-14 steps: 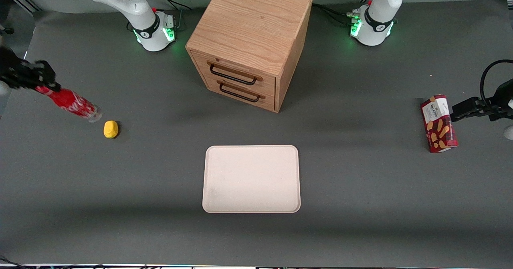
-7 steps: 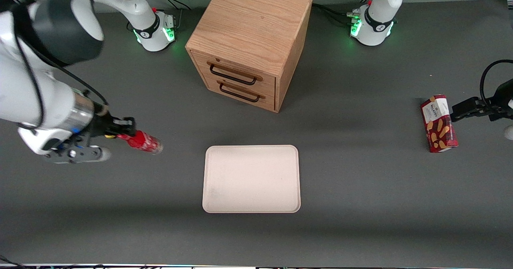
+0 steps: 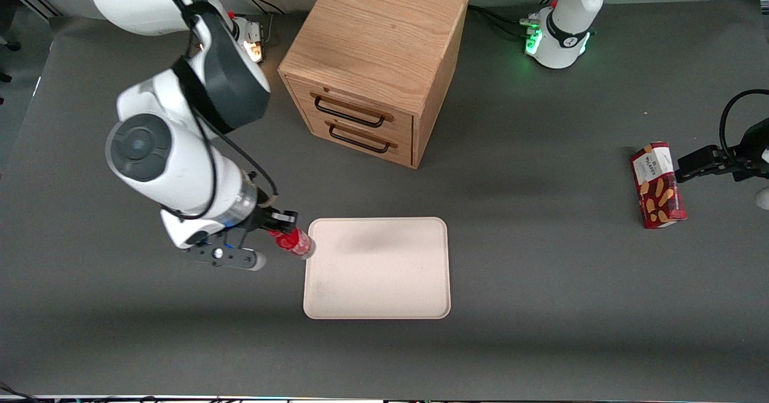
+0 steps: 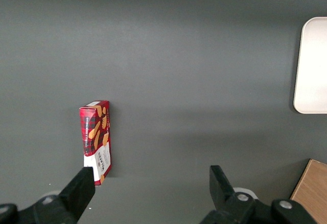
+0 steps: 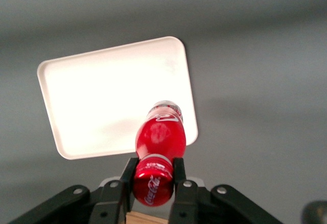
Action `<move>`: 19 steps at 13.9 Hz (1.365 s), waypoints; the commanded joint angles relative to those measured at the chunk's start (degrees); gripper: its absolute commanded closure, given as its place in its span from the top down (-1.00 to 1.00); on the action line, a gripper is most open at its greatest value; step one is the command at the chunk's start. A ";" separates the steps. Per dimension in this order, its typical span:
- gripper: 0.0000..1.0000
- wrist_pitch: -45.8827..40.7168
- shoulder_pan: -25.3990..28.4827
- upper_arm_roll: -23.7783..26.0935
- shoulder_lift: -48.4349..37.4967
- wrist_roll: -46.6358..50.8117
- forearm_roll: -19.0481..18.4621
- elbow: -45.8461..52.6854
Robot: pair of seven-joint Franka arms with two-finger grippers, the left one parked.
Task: Place coke bottle on tray
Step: 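Carry the bottle with the right gripper over to the white tray, then lower the bottle onto the tray and open the right gripper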
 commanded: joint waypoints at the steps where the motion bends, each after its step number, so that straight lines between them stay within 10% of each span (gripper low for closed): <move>1: -1.00 2.94 0.55 -0.30 3.52 2.49 -0.81 4.03; 19: -1.00 15.60 0.46 -0.74 11.26 1.44 -3.09 -4.49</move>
